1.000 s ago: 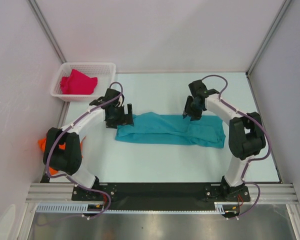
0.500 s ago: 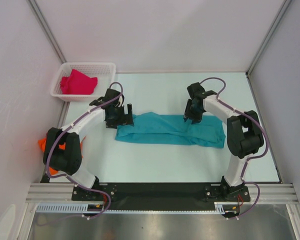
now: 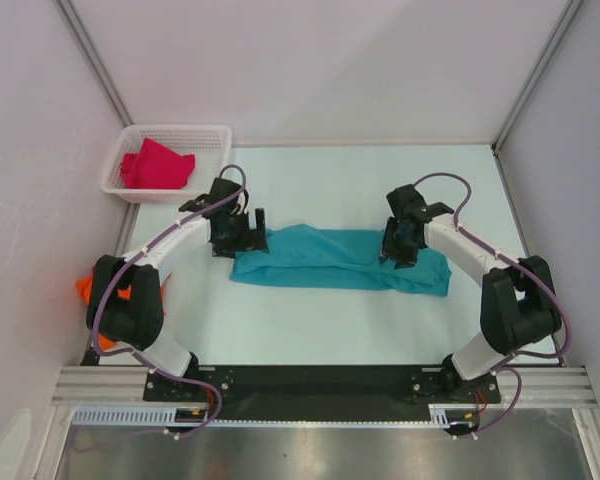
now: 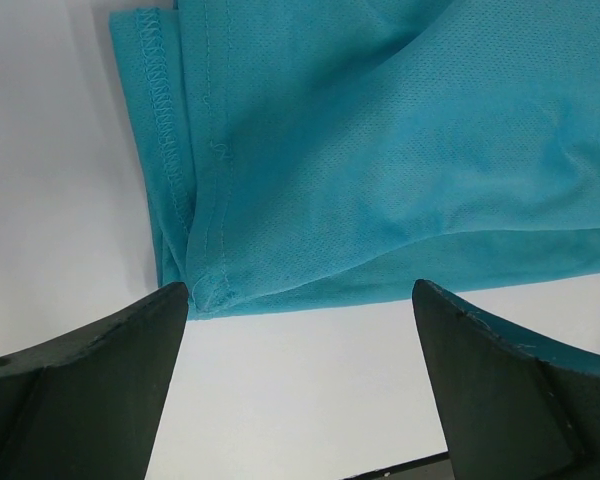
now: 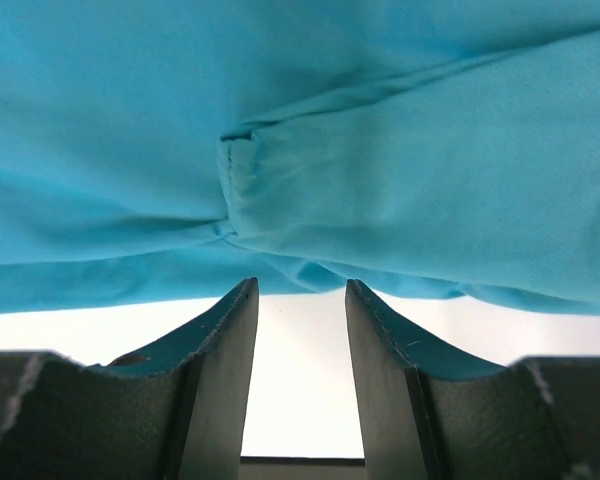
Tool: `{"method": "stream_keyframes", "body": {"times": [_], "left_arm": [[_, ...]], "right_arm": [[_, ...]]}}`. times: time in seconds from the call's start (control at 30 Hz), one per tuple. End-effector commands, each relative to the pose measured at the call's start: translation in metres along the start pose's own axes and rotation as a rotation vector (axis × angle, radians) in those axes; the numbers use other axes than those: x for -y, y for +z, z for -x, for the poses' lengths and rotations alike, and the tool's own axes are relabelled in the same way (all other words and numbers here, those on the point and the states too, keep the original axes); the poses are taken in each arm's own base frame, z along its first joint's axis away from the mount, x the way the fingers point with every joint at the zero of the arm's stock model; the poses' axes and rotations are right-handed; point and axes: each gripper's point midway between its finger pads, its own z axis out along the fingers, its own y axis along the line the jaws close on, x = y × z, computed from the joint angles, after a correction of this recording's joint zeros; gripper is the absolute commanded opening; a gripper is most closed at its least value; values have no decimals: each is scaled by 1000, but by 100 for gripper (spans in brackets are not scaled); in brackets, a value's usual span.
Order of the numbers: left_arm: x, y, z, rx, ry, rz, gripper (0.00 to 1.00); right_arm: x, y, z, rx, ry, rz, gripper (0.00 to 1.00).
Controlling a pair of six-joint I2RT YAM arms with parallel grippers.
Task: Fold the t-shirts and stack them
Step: Fold the other side of the tshirt into a rectangle
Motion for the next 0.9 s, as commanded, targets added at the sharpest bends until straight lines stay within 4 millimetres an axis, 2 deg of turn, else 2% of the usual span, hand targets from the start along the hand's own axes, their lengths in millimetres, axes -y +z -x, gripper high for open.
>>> {"method": "stream_keyframes", "body": {"times": [0.0, 0.27, 0.47, 0.67, 0.73, 0.77, 0.8, 0.87], "left_arm": [[11, -8, 9, 38, 20, -44, 99], [6, -14, 6, 58, 24, -26, 100], [5, -18, 7, 71, 28, -26, 99], [5, -19, 9, 78, 32, -26, 100], [5, -18, 9, 83, 31, -27, 99], [4, -16, 7, 77, 29, -25, 99], [3, -15, 7, 77, 28, -26, 99], [3, -14, 6, 77, 23, -30, 100]], "right_arm": [[-4, -5, 5, 37, 10, 11, 45], [-23, 10, 32, 49, -21, -3, 45], [-25, 24, 40, 43, -40, -40, 45], [-18, 34, 40, 35, -50, -78, 44], [-16, 35, 40, 37, -54, -87, 38], [-16, 35, 41, 40, -52, -86, 28], [-16, 34, 42, 46, -51, -86, 0], [-15, 28, 42, 60, -44, -89, 0]]}}
